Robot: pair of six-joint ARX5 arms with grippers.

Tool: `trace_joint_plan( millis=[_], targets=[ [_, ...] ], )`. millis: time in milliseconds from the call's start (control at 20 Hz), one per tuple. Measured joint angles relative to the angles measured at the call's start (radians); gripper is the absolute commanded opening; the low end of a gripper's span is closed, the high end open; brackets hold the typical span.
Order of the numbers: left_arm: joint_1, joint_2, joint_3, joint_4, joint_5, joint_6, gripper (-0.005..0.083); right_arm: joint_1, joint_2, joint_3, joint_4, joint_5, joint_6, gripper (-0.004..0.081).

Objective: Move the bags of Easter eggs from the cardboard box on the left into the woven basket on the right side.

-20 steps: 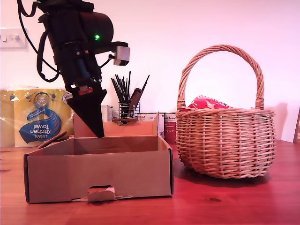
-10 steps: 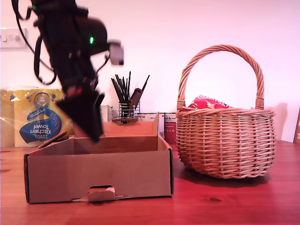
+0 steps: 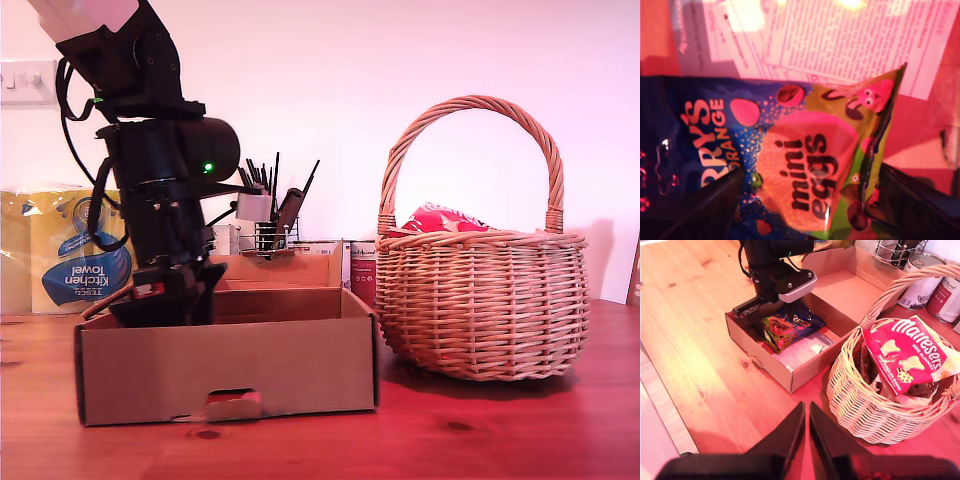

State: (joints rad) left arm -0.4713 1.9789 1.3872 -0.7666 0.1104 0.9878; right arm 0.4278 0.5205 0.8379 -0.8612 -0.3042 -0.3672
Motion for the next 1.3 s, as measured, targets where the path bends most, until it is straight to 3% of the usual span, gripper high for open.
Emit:
trace_joint_plan(
  millis=[500, 650, 800, 900, 1300],
  targets=[
    [0.001, 0.032, 0.021, -0.036, 0.057, -0.002, 0.0758, 0.000, 0.000, 0.000, 0.001, 0.000, -0.001, -0.0013],
    [0.001, 0.040, 0.025, -0.032, 0.060, -0.013, 0.0614, 0.000, 0.000, 0.000, 0.000, 0.000, -0.001, -0.0013],
    [0.000, 0.045, 0.025, -0.039, 0.064, -0.014, 0.0328, 0.000, 0.000, 0.000, 0.000, 0.000, -0.001, -0.0013],
    [-0.002, 0.045, 0.025, -0.047, 0.067, -0.014, 0.0205, 0.000, 0.000, 0.000, 0.000, 0.000, -0.001, -0.0013],
    [-0.007, 0.040, 0.038, -0.074, 0.046, -0.025, 0.0177, 0.000, 0.000, 0.000, 0.000, 0.000, -0.001, -0.0013]
  ],
)
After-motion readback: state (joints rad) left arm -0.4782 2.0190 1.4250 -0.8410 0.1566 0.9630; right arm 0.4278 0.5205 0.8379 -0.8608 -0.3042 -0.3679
